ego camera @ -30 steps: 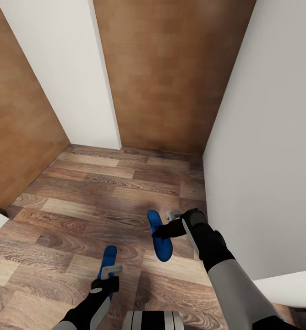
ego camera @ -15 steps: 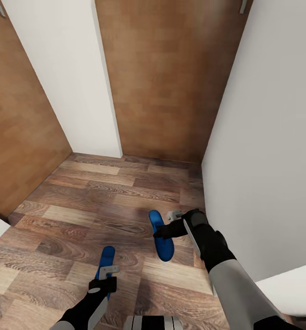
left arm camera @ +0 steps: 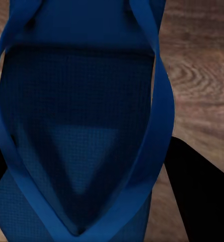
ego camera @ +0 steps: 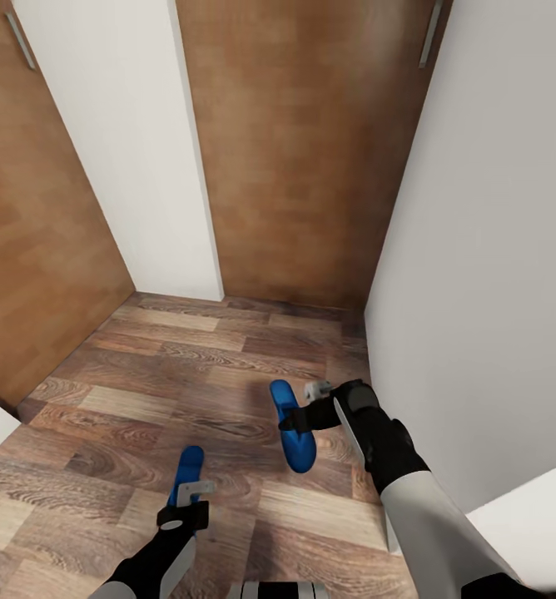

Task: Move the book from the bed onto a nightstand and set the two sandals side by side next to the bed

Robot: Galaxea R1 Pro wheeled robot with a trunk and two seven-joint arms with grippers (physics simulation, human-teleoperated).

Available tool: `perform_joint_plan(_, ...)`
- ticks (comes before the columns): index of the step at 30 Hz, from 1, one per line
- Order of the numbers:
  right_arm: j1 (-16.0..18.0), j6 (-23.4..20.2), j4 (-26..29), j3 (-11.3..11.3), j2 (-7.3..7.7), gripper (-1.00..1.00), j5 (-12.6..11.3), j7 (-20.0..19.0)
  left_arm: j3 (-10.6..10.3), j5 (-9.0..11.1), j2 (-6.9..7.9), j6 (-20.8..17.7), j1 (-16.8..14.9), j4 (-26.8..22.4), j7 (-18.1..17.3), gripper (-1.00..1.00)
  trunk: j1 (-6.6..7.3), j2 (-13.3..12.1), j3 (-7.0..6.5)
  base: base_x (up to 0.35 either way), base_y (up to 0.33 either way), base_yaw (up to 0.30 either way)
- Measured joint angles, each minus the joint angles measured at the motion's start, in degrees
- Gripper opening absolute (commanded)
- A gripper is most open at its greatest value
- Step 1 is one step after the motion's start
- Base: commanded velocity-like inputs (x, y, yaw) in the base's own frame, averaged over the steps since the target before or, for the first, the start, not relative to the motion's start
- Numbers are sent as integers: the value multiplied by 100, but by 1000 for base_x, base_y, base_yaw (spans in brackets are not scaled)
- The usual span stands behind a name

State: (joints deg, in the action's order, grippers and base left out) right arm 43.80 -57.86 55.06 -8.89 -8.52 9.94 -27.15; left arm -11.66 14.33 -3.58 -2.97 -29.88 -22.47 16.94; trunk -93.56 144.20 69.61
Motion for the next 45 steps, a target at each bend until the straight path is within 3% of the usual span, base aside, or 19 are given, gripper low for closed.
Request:
perform_joint_plan(6,-3,-6,0,-8,0,-100,12,17,3,31,64,-4,0,-2,69,-100,15,-8,-133,0,0,0)
perform_joint_plan(7,-4,-6,-2,-17,0,-100,11,22,20,34,176,-7,-1,-18,34,-100,18,-9,-155,0,0,0)
perform_joint_plan(10,-5,-6,-7,-26,0,-100,20,29,17,54,262,-1,6,-35,51,-100,26,-13,-222,0,0,0)
perform_joint_plan(45,-6,1,-23,-42,-16,-100,20,31,27,59,291,2,17,-19,101,-100,116,-60,-998,0,0,0)
